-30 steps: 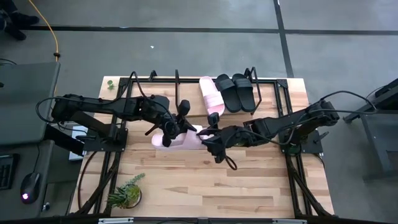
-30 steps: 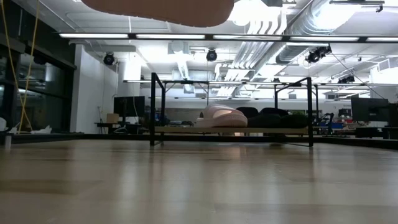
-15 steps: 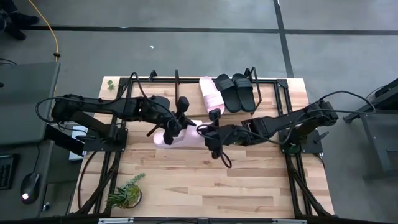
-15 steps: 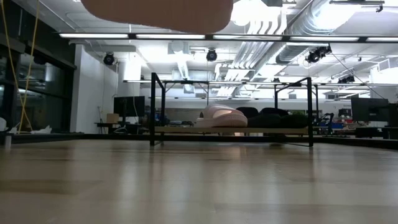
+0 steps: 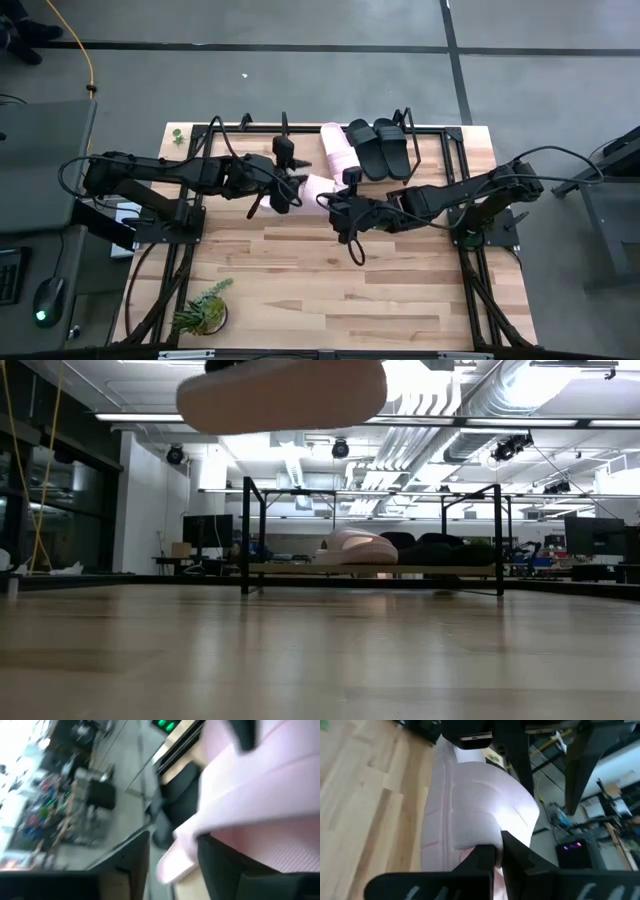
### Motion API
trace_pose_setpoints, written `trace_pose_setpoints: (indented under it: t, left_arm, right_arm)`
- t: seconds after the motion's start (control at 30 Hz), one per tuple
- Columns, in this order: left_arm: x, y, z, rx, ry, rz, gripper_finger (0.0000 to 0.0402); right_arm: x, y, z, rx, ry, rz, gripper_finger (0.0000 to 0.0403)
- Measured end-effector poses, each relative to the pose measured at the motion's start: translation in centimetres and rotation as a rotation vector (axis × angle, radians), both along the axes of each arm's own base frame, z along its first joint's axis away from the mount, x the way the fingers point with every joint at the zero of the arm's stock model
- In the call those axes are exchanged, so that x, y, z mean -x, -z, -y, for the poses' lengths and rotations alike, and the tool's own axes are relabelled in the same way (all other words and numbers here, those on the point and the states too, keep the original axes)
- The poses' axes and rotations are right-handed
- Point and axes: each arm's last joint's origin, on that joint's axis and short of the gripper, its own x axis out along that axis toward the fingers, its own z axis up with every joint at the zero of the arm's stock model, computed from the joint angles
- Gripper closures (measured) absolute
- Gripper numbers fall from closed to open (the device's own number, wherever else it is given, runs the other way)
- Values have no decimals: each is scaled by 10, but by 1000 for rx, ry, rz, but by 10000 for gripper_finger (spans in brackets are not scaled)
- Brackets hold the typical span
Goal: Pick and place slides into the shelf
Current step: Put the pink slide on the shelf
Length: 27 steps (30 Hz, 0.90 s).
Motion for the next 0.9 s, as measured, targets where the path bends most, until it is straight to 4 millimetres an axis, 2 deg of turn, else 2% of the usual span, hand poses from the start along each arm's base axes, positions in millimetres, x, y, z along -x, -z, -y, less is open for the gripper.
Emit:
trace_pose_setpoints:
  t: [0.17, 0.3, 0.47, 0.7, 0.9]
  left_arm:
    - [3, -3, -4, -66, -139, 11, 212]
    - [7, -6, -5, -69, -177, 21, 197]
    - [24, -23, -3, -52, -193, 116, 202]
    - [60, -51, 0, 1, -218, 278, 222]
    - [82, -65, 2, 27, -226, 359, 234]
  right_arm:
    - [3, 1, 3, 32, 111, 10, 402]
    - [4, 3, 11, 24, 192, 14, 402]
    - [5, 5, 28, 26, 334, 35, 403]
    - [2, 5, 54, 39, 472, 72, 403]
    - [-11, 24, 73, 107, 614, 63, 403]
